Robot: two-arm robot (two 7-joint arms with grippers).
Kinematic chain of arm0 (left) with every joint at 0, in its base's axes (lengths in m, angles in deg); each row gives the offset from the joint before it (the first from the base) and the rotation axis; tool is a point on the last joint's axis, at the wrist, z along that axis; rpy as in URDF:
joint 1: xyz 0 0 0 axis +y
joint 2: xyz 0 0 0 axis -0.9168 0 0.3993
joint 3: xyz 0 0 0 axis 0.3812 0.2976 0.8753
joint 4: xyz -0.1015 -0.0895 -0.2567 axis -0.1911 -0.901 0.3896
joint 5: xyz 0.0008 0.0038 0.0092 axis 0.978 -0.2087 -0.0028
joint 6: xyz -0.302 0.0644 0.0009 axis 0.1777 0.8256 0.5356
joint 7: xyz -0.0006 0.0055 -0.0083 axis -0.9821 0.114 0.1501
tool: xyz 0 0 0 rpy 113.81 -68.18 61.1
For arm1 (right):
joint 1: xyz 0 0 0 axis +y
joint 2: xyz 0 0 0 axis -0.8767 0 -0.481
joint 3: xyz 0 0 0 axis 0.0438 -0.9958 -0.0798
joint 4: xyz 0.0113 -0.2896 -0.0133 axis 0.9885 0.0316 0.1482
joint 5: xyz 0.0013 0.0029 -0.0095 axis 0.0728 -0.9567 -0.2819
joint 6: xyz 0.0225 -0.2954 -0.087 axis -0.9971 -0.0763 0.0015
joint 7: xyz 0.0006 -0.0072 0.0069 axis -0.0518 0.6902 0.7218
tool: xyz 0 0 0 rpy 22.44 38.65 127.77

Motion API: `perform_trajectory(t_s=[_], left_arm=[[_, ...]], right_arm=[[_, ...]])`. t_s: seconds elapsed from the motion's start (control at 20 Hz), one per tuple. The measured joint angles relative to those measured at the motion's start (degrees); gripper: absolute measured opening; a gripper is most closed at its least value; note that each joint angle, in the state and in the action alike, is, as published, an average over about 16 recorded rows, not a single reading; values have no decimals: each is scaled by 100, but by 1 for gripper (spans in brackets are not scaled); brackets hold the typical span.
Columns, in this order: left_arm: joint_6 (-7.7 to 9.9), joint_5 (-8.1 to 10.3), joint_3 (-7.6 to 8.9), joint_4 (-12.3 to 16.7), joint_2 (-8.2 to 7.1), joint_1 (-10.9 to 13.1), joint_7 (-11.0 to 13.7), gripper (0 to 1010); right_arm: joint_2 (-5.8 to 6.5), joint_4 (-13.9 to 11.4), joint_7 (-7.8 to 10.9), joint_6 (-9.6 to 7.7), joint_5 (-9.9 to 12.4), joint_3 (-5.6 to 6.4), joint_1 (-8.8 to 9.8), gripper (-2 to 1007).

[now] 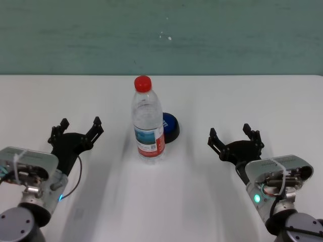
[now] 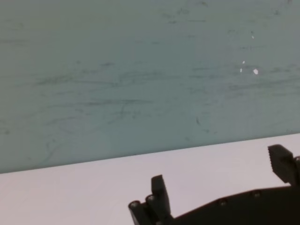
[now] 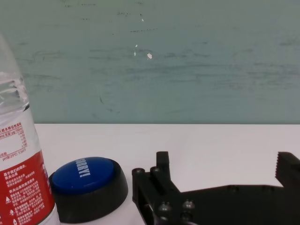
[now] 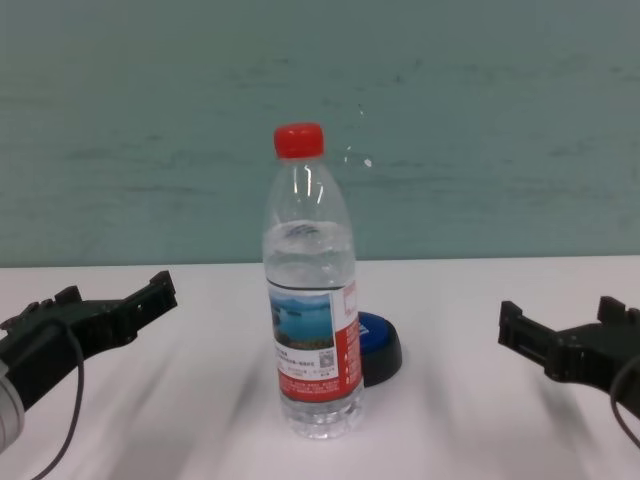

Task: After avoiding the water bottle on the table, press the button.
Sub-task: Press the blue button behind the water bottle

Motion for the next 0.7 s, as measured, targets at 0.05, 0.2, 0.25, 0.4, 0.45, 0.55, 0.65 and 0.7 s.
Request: perform_trajectory(t_s=[0.05,0.2,0.25,0.4,0.45,0.55,0.65,0.7], left_arm=[[0,0,0,0,0,0,0,1000],[0,0,0,0,0,0,0,1000],[0,0,0,0,0,0,0,1000],[0,0,0,0,0,0,0,1000],[0,0,0,0,0,0,0,1000],[0,0,0,0,0,0,0,1000],[0,0,0,0,0,0,0,1000],[0,0,0,0,0,0,0,1000]], right_arm=[[0,0,0,0,0,0,0,1004],[0,0,0,0,0,0,0,1004],[0,0,0,0,0,0,0,1004],[0,0,0,0,0,0,0,1004],[0,0,0,0,0,0,0,1004],[0,0,0,0,0,0,0,1004],[0,0,0,0,0,0,0,1004],[0,0,0,0,0,0,0,1004]])
